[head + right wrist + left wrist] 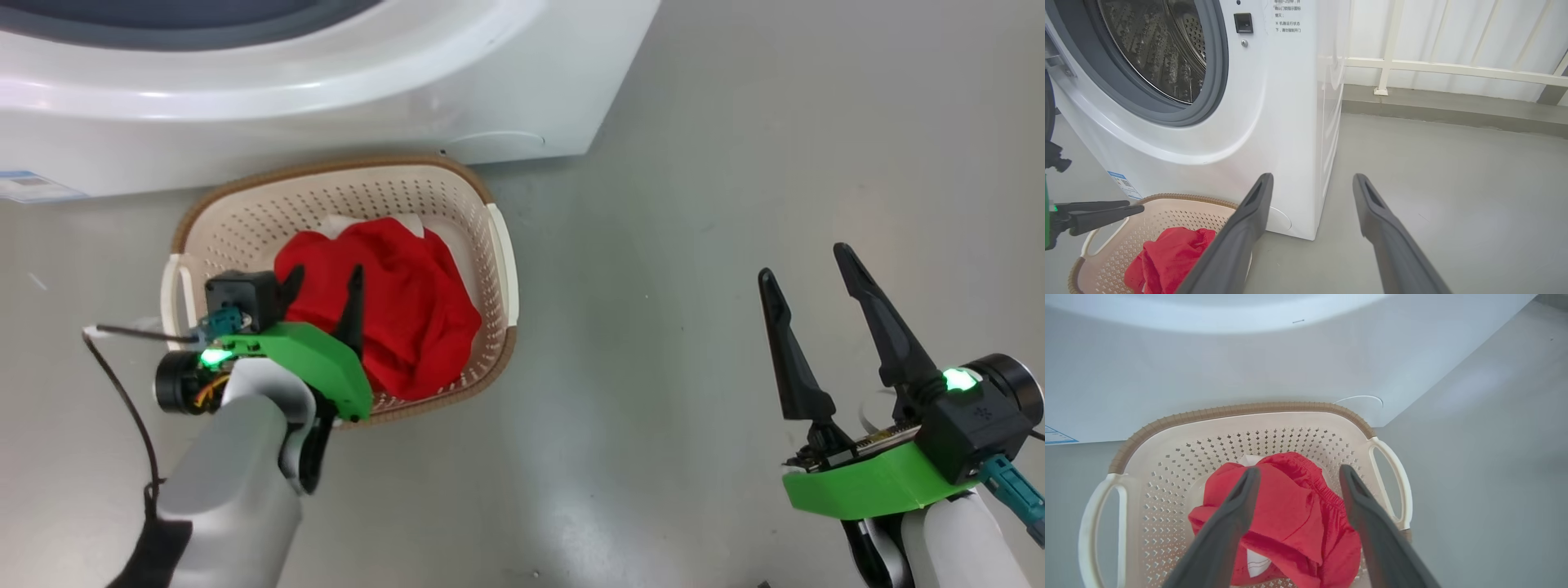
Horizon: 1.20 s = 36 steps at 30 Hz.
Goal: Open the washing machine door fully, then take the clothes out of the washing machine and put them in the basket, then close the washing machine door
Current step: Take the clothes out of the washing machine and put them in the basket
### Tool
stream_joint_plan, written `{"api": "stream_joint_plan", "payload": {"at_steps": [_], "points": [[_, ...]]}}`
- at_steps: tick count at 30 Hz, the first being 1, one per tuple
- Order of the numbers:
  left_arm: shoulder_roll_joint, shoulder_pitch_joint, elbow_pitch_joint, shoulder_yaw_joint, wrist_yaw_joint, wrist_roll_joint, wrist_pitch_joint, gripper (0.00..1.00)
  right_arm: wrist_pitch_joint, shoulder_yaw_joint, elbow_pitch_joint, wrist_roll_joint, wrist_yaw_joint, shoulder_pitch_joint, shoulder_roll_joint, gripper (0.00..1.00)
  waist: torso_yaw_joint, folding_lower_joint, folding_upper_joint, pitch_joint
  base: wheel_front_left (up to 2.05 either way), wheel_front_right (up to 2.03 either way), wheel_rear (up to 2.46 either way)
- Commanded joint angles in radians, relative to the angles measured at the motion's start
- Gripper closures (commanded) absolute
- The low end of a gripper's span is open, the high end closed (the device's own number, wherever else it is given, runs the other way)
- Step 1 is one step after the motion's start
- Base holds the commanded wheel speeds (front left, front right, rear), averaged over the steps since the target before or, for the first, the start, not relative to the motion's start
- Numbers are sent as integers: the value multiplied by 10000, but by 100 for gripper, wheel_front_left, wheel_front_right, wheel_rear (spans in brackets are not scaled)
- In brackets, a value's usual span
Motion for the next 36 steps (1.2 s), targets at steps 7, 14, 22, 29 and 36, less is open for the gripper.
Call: {"api": "stream_joint_plan", "payload": {"at_steps": [7, 14, 22, 29, 36], "points": [[471, 2131, -3458, 865, 753, 548, -121, 0, -63, -11, -250, -151, 62, 538, -62, 0, 390, 0, -1, -815, 0, 0, 0], [646, 3977, -6445, 1356, 1286, 1073, -123, 0, -63, -104, -193, -258, 62, 842, -62, 0, 567, 0, -1, -1497, 0, 0, 0], [757, 5447, -9015, 1782, 1773, 1699, -123, 0, -63, -229, -187, -289, 62, 1070, -62, 0, 753, 0, -1, -2171, 0, 0, 0], [793, 6297, -10572, 2201, 2006, 2180, -123, 0, -63, -428, -216, -339, 62, 1203, -62, 0, 811, 0, -1, -2606, 0, 0, 0], [751, 7161, -11160, 2435, 1931, 2145, -123, 0, -63, -436, -203, -307, 62, 1562, -62, 0, 751, 0, -1, -3280, 0, 0, 0]]}}
